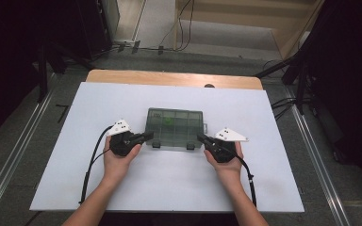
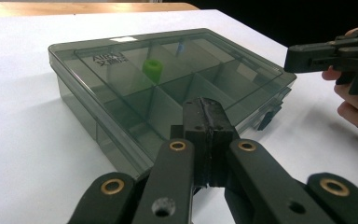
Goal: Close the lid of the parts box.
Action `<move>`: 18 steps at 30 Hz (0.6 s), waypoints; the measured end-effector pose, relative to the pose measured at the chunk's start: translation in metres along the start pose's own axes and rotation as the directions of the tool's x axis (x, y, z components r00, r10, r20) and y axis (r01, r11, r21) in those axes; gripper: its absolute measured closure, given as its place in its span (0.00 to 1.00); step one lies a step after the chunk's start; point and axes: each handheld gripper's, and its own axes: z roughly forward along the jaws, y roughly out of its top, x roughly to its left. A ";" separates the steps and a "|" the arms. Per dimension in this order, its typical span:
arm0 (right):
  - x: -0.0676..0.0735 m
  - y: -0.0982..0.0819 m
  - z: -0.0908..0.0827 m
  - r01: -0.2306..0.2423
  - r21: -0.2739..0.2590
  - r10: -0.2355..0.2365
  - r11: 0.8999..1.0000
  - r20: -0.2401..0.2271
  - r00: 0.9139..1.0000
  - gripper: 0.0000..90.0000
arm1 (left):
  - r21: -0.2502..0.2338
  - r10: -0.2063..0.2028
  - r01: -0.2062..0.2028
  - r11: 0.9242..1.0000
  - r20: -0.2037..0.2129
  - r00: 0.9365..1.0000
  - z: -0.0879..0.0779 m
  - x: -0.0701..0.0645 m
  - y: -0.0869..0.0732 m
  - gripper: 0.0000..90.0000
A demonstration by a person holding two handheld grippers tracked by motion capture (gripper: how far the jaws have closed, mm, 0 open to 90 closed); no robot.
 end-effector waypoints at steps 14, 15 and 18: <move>-0.001 -0.009 0.004 0.003 0.006 -0.003 1.000 0.002 1.000 0.97 | 0.015 -0.021 0.021 1.000 -0.007 1.000 0.001 0.001 -0.005 0.99; 0.000 -0.009 0.004 0.004 0.003 -0.004 1.000 0.003 1.000 0.97 | 0.015 -0.020 0.020 1.000 -0.006 1.000 0.001 0.001 -0.005 0.99; -0.001 -0.009 0.004 0.002 0.003 -0.002 1.000 0.000 1.000 0.97 | 0.012 -0.018 0.018 1.000 -0.008 1.000 0.001 0.001 -0.005 0.98</move>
